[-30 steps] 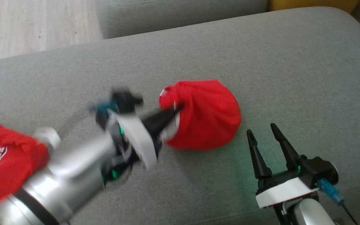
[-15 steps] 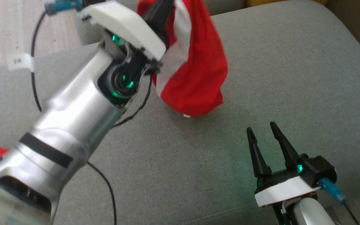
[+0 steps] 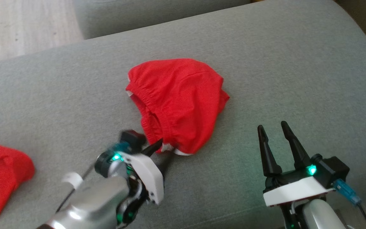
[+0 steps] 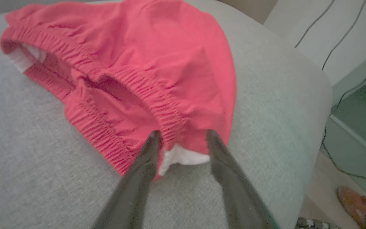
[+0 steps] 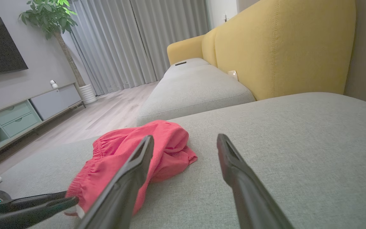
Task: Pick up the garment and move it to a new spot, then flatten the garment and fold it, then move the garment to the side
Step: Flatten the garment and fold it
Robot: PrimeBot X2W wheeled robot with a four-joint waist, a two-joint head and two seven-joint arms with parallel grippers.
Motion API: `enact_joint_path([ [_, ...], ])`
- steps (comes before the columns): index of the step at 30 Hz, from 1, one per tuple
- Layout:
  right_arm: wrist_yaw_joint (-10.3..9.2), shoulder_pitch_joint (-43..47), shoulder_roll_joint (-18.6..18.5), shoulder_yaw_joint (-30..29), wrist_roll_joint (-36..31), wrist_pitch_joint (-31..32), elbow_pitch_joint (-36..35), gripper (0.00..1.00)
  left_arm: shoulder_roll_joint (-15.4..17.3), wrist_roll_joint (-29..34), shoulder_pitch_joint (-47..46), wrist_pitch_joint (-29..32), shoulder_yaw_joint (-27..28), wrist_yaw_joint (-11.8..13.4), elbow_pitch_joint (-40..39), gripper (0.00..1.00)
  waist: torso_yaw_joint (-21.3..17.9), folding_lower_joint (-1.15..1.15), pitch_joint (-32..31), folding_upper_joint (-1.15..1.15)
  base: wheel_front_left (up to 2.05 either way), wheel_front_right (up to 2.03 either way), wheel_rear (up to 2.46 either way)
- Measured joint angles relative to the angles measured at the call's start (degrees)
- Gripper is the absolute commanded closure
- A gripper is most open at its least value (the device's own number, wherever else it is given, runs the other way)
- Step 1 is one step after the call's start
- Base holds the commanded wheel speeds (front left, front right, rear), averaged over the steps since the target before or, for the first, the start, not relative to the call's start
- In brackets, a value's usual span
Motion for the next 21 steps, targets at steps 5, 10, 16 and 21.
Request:
enact_joint_path([
  [5, 0.00, -0.02, 0.01, -0.62, -0.01, 0.00, -0.37, 0.00, 0.63, 19.22, 0.96, -0.68, -1.67, 2.85, -4.04, 0.00, 1.84, 0.00, 0.03, 0.00, 0.00, 0.00, 0.00],
  [10, 0.00, -0.02, 0.00, -0.37, -0.02, 0.00, -0.40, 0.00, 2.37, 29.58, 1.25, -0.76, -2.11, 4.13, -5.84, 0.00, 3.43, 0.00, -0.56, 0.00, 0.00, 0.00, 0.00],
  [16, 0.00, -0.02, 0.00, 0.16, -0.02, 0.00, -0.36, 0.00, 2.63, 31.89, 1.28, -0.76, -2.23, 0.93, -2.02, 0.00, 3.89, 0.00, -0.94, 0.00, 0.00, 0.00, 0.00],
  [21, 0.00, -0.05, 0.00, 0.49, -0.52, 0.00, -0.30, 0.00, 1.37, 32.38, 1.25, -0.76, -0.68, -0.71, 2.41, 0.00, 3.20, 0.00, -0.55, 0.00, 0.00, 0.00, 0.00],
])
